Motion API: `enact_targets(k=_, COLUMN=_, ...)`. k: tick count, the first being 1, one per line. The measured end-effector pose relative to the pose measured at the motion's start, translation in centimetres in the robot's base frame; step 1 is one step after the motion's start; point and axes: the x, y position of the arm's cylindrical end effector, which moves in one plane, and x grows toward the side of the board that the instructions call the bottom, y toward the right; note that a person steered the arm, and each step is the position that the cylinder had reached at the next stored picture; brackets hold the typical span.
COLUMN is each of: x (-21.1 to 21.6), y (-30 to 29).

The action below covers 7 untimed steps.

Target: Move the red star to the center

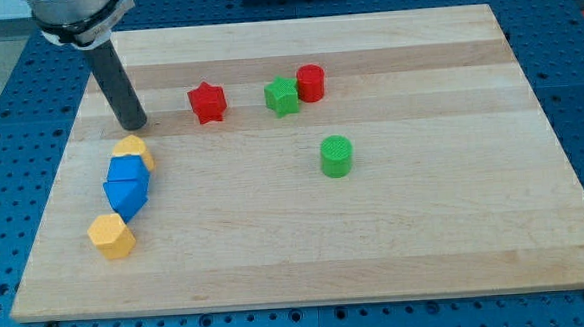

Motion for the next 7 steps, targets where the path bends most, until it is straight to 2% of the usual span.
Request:
enact_targets(k=2, x=0.3, y=6.3)
enact_targets(k=3, x=0.4, y=11.7)
enact_targets(k=5, x=1.0, y=10.9)
enact_targets(k=6, x=1.0, y=6.7)
enact_targets(k=7, x=-3.4, y=5.6)
